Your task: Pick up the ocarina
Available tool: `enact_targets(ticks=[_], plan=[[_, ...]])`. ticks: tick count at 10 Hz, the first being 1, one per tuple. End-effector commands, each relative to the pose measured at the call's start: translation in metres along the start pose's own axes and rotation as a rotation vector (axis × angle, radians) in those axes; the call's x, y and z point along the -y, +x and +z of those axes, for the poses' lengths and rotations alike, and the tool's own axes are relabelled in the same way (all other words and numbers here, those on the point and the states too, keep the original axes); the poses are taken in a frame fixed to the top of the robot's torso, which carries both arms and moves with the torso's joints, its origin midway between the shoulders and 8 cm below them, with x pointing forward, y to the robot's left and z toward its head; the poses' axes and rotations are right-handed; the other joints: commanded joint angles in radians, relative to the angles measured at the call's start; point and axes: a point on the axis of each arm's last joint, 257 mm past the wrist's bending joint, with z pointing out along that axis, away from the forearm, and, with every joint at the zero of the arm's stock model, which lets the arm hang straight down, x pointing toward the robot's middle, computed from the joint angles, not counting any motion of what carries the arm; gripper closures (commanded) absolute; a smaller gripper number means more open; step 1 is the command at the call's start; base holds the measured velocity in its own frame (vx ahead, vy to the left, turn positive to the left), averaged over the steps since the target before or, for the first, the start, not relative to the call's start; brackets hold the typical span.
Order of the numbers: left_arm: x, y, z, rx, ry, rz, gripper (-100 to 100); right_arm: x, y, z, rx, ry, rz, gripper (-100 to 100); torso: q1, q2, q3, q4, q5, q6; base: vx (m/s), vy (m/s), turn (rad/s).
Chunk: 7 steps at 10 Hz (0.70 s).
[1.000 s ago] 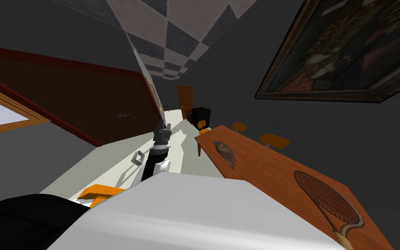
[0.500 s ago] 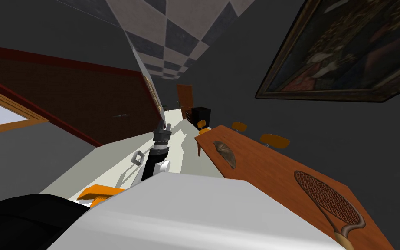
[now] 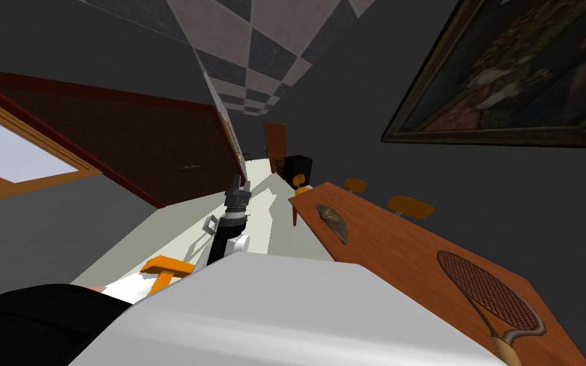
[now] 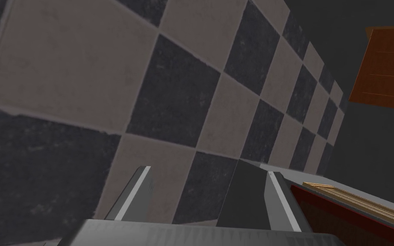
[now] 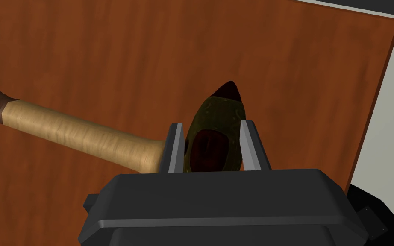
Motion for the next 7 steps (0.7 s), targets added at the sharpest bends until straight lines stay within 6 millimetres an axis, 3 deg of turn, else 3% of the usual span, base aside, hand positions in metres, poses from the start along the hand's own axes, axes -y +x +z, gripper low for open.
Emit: enact_targets(ticks=[1, 3, 6, 7], plan=[[0.0, 0.0, 0.0, 0.0, 0.0, 0.0, 0, 0.001, 0.001, 0.0, -0.002, -0.004, -0.006, 100, 0.0, 0.0, 0.0, 0.0, 0.0, 0.0, -0.041, 0.014, -0.039], [0.0, 0.0, 0.0, 0.0, 0.0, 0.0, 0, 0.015, 0.002, -0.008, -0.006, -0.025, 0.023, 100, -0.001, -0.004, -0.002, 0.0, 0.0, -0.003, -0.098, 0.045, 0.15], [0.0, 0.0, 0.0, 0.0, 0.0, 0.0, 0, 0.019, 0.001, -0.01, -0.005, -0.027, 0.03, 100, 0.002, -0.001, -0.001, 0.0, 0.001, -0.002, -0.09, 0.042, 0.075], [0.0, 0.0, 0.0, 0.0, 0.0, 0.0, 0, 0.019, 0.001, -0.011, -0.005, -0.03, 0.032, 0, 0.0, -0.004, -0.002, -0.001, 0.001, 0.0, -0.008, 0.005, -0.008]])
